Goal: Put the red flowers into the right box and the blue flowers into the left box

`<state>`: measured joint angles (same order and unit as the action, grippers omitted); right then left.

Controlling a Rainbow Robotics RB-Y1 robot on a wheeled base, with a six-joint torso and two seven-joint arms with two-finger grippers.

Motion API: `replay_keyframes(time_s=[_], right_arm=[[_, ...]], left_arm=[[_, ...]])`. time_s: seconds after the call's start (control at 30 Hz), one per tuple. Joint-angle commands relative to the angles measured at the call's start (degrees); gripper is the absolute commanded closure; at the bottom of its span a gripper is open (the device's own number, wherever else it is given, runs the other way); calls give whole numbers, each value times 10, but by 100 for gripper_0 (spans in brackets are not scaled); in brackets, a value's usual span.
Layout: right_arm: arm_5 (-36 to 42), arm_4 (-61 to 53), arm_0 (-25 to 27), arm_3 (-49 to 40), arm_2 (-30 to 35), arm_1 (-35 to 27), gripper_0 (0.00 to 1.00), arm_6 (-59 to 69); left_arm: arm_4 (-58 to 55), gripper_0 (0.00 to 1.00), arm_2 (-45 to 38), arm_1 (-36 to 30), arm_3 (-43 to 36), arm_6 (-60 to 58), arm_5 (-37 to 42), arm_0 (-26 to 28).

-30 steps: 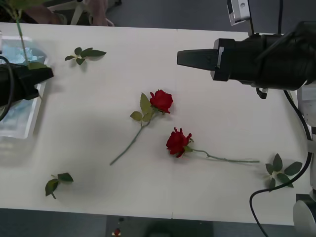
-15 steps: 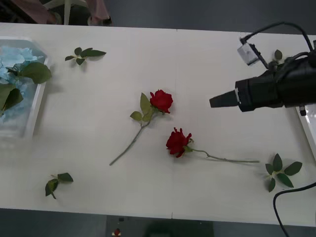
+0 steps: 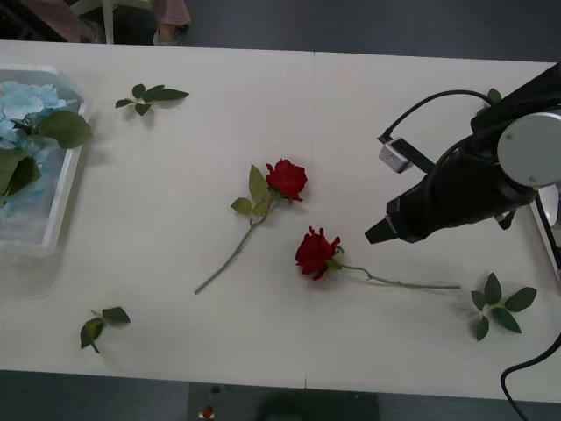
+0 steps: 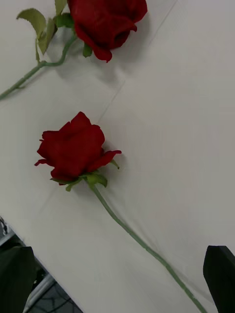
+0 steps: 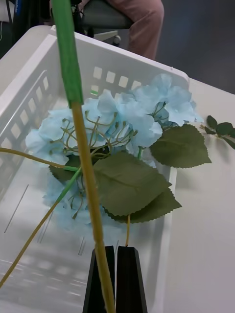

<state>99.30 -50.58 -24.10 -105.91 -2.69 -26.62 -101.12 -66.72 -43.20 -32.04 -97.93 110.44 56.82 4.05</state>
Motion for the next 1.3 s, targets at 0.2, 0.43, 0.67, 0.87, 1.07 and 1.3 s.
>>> replay_keyframes(time_s=[0.2,0.43,0.67,0.87,1.07,1.3], right_arm=[[-52,24,5,38,-70,-3,0,-115],[-95,47,17,55,-125,3,0,-129],[-120,91,33,78,-155,34,0,-133],[-139,107,32,110,-158,60,0,-145],[-144,116,32,110,-161,66,100,-144],[-153,115,33,110,-159,64,100,-144]], left_arm=[[3,86,12,-8,-8,5,-12,8],[-4,17,12,-8,-9,10,-22,8],[-23,4,3,-8,-8,12,-22,10],[-61,0,3,-16,-27,8,-11,11],[-44,0,5,-40,-103,-45,43,11],[60,0,88,-36,-205,-148,61,-2]])
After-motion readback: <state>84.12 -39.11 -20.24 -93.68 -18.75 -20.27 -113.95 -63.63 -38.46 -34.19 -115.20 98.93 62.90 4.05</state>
